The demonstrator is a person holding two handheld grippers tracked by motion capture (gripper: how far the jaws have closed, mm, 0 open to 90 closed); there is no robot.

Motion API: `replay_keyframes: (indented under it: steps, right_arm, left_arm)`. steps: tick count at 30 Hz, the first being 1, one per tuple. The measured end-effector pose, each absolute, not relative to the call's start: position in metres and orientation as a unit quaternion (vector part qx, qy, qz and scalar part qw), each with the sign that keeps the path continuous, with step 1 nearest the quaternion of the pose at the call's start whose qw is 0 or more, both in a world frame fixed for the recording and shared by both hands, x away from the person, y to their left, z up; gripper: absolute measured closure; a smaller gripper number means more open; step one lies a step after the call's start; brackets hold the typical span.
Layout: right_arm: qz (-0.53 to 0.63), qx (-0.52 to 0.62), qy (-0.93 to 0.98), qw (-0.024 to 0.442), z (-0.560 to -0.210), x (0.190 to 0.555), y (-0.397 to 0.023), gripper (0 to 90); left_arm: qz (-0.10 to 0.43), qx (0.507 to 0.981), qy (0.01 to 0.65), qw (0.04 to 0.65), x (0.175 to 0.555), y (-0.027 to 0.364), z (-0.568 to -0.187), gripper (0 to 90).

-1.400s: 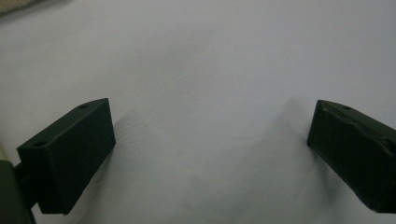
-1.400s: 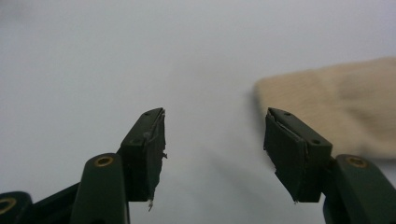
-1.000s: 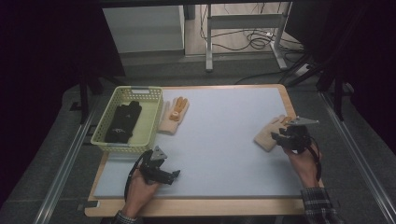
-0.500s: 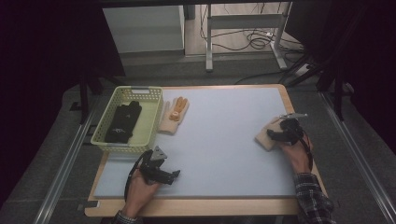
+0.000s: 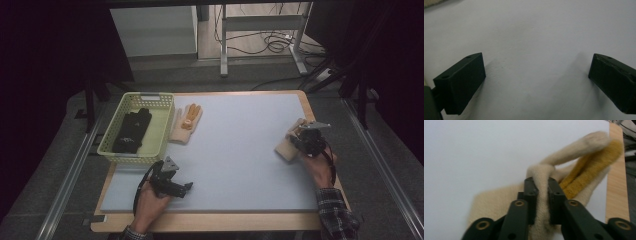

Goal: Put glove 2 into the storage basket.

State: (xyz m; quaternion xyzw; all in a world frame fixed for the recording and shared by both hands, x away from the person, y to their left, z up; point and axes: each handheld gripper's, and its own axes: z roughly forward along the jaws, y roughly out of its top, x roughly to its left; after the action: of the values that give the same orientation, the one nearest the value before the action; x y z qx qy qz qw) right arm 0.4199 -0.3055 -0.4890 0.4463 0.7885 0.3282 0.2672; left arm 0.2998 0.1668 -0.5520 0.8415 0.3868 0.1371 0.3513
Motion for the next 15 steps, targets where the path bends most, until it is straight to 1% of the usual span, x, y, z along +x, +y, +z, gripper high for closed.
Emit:
replay_keyframes:
  steps: [1,5,6,9,11,15]
  right_arm:
    - [0.338,0.433,0.792,0.267,-0.481,0.413,-0.300,84.5]
    - [0.355,0.415,0.796,0.263,-0.469,0.403,-0.290,84.7]
    - [0.375,0.400,0.799,0.248,-0.460,0.395,-0.279,84.7]
    - [0.390,0.387,0.801,0.237,-0.453,0.388,-0.270,84.7]
    - [0.415,0.360,0.809,0.210,-0.444,0.375,-0.247,84.6]
    - [0.425,0.321,0.825,0.189,-0.442,0.361,-0.218,84.3]
  left_arm:
    - [0.137,0.841,0.387,0.351,0.300,0.167,-0.552,1.1]
    - [0.137,0.842,0.387,0.351,0.300,0.167,-0.552,1.1]
    - [0.137,0.842,0.387,0.351,0.300,0.167,-0.552,1.1]
    - [0.138,0.842,0.386,0.351,0.300,0.167,-0.552,1.1]
    - [0.138,0.842,0.386,0.351,0.300,0.167,-0.552,1.1]
    - [0.138,0.841,0.387,0.352,0.300,0.167,-0.552,1.1]
